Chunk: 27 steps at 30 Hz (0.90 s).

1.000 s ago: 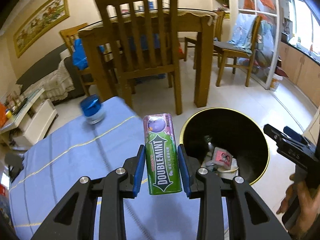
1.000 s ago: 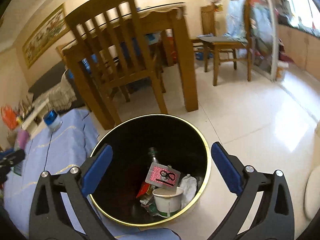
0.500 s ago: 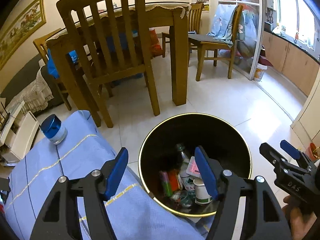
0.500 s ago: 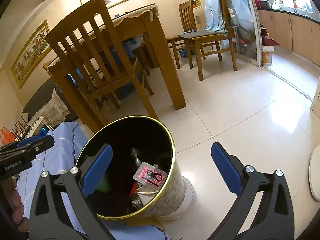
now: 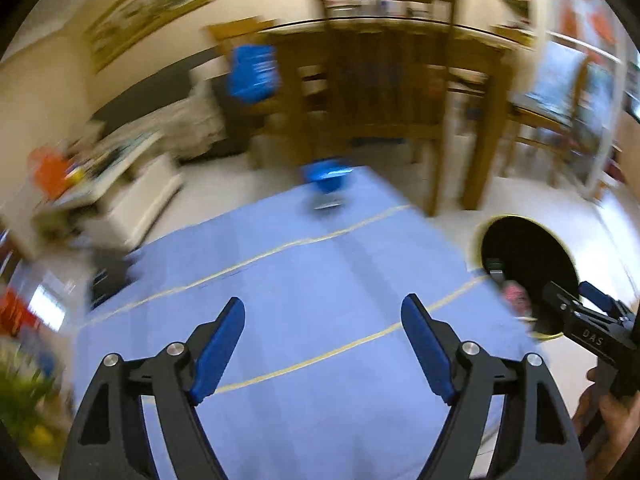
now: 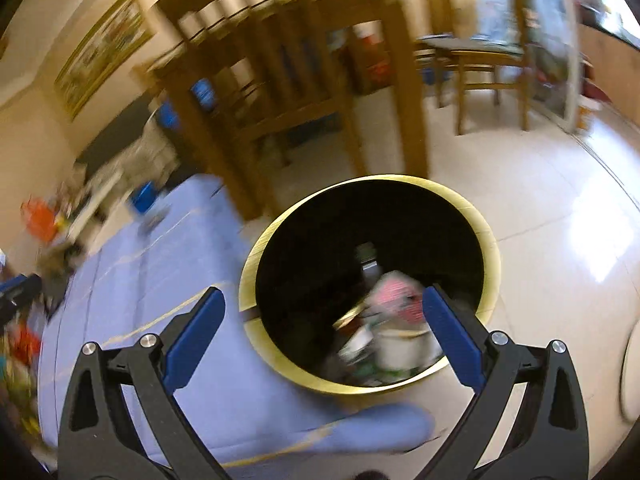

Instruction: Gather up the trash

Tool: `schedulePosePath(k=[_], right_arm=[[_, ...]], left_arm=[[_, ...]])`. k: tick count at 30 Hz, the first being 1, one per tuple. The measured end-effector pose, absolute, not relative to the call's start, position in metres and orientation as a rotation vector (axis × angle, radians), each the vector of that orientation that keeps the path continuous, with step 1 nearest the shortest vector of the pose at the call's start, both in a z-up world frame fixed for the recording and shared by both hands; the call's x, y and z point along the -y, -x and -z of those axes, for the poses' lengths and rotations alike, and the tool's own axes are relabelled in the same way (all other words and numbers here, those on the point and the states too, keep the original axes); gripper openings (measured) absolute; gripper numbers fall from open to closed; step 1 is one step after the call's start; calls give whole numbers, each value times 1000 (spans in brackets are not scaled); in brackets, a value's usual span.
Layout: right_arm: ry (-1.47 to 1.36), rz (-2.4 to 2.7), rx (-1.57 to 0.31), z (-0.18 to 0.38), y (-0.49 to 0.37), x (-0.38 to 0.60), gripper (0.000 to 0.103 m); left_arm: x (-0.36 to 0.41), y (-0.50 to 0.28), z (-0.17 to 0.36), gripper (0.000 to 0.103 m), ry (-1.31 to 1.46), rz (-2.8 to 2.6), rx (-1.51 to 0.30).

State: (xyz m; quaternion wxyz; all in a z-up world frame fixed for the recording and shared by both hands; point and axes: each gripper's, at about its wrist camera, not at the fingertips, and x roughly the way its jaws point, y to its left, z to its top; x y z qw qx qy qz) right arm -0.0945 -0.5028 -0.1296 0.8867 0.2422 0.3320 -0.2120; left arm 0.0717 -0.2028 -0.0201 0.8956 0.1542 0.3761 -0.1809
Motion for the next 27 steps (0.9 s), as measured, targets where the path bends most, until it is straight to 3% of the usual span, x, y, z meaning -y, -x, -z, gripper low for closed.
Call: schedulePosePath(k=[2,5,10,15,27], right_arm=[[-437,381,-725,115,67,463,98],[-327,288,-742,89,35,401,98],[-240,64,-642,27,10,285,98],[-116,-56,-689,8,-10,194,97],[-114,7,-584,-13,21,178,98]], left_arm=[[153,-73,6,82,-301,249,-780],[89,-61,-16,97,-283,107,-721],[19,-28,-37,96,-284,-9,-591],[-24,-34,-18,96,-138,11,-648],[-42,-34,-8,96,-60,33,-660]])
